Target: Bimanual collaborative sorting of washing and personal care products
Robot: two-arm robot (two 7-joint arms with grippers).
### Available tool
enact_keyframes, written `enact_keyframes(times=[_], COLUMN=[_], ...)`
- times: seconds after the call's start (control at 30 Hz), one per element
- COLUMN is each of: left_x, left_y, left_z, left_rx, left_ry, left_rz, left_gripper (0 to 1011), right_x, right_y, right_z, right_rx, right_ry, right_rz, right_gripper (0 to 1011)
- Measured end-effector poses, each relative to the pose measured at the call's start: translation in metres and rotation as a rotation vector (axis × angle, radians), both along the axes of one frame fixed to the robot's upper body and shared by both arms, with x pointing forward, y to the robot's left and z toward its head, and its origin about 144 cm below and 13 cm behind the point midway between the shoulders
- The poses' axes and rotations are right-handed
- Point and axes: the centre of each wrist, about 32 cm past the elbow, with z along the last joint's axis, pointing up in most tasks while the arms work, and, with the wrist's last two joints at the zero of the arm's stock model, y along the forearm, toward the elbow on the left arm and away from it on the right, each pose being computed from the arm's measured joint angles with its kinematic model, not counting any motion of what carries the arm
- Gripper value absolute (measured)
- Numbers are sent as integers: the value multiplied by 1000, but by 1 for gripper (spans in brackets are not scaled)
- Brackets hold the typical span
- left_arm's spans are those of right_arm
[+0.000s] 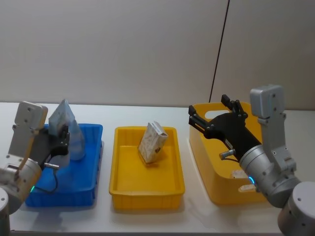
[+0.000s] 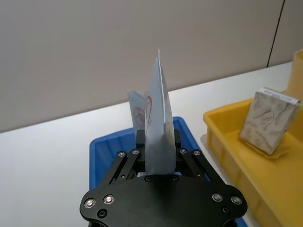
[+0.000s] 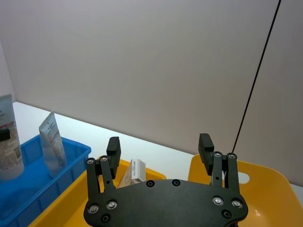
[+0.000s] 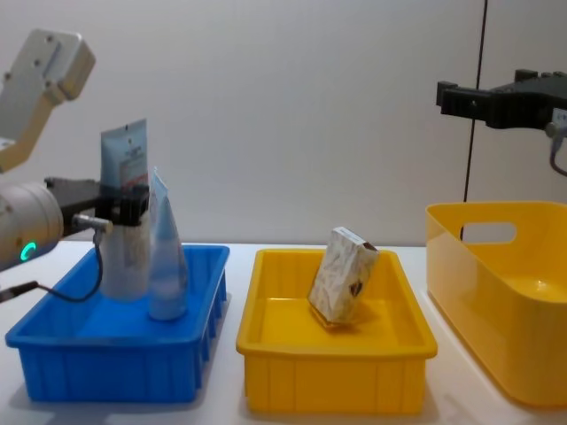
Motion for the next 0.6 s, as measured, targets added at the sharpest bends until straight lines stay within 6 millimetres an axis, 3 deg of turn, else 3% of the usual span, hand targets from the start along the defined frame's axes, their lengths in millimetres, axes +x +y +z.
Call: enact_keyframes(times=[0.6], left_x=[-15], left_y=[-7], left_z=[29], left_rx=[34], left_ry=[-138], left_rz=[-177], left_gripper=[253], right_x=[0], right_y=[0], right_z=[0], right_rx=[0], right_ry=[0], right_rz=[0], right_gripper=[1004])
